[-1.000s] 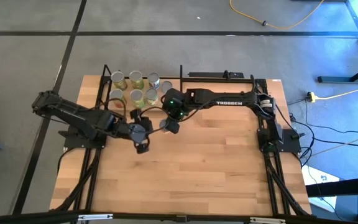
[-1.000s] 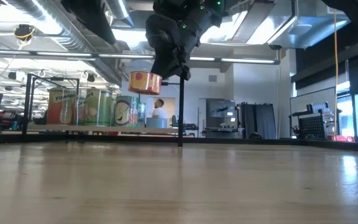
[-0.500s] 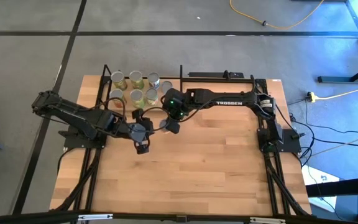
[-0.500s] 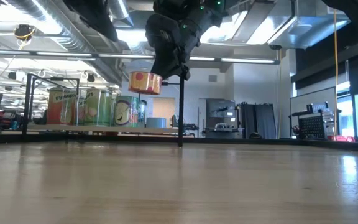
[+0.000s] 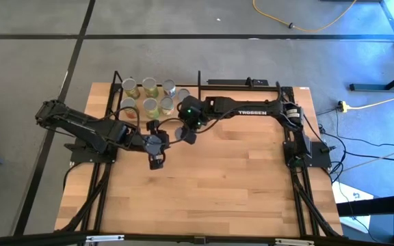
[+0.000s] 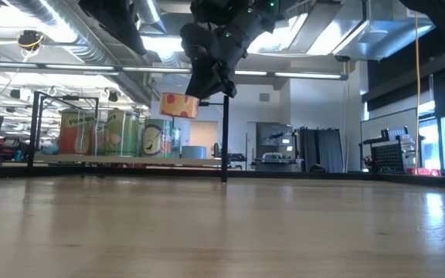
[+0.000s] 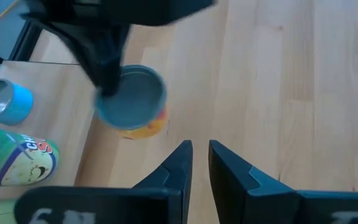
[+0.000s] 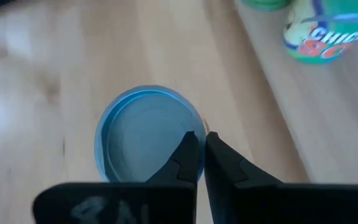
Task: Pick and place cans onto a shelf
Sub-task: Put the canned pineapple rings on the shelf
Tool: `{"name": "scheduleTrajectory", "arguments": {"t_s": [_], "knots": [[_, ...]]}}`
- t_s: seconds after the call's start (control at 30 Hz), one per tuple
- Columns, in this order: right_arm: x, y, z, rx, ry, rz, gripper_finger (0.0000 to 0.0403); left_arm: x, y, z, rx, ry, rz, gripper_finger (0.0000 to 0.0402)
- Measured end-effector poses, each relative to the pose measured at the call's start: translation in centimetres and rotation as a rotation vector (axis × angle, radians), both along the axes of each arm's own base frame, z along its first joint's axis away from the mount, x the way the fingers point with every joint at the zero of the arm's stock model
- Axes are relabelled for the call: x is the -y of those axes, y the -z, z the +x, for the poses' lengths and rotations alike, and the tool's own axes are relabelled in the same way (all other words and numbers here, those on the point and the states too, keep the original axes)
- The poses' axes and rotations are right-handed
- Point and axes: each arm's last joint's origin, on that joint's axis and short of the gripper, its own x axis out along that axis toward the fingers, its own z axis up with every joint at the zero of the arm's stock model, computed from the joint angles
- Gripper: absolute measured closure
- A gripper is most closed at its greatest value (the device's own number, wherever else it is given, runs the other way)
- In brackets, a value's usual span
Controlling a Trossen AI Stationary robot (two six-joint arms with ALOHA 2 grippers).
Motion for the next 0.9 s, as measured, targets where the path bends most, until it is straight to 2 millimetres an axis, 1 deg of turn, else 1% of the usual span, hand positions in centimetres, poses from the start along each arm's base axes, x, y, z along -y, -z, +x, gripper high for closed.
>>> {"name": "scheduleTrajectory", "arguments": {"t_s": [0.13, 0.23, 0.33, 0.4, 0.5, 0.63, 0.77, 0.9], "knots": [[1.6, -0.8, -0.1, 0.026, 0.036, -0.012, 0.0391, 0.0, 0.0, 0.0, -0.001, 0.0, -0.001, 0.0355], [2.9, -2.5, -0.2, 0.054, 0.063, -0.018, 0.0391, 0.0, 0.0, 0.0, -0.001, -0.001, -0.001, 0.0355], [3.7, -4.4, -0.5, 0.068, 0.063, -0.026, 0.0391, 0.0, 0.0, 0.0, -0.001, -0.001, -0.001, 0.0355], [4.1, -5.2, -0.8, 0.058, 0.064, -0.033, 0.0391, 0.0, 0.0, 0.0, 0.0, -0.002, -0.001, 0.0355], [5.1, -5.9, -1.1, 0.066, 0.081, -0.037, 0.0391, 0.0, 0.0, 0.0, 0.0, -0.002, -0.001, 0.0355], [6.5, -5.5, -1.3, 0.055, 0.124, -0.028, 0.0391, 0.0, 0.0, 0.0, 0.0, -0.002, -0.001, 0.0355], [7.5, -3.9, -0.8, 0.022, 0.141, -0.038, 0.0391, 0.0, 0.0, 0.0, 0.0, -0.002, -0.001, 0.0355], [7.9, -2.4, -0.4, -0.014, 0.133, -0.042, 0.0391, 0.0, 0.0, 0.0, 0.0, -0.002, -0.001, 0.0355]]}}
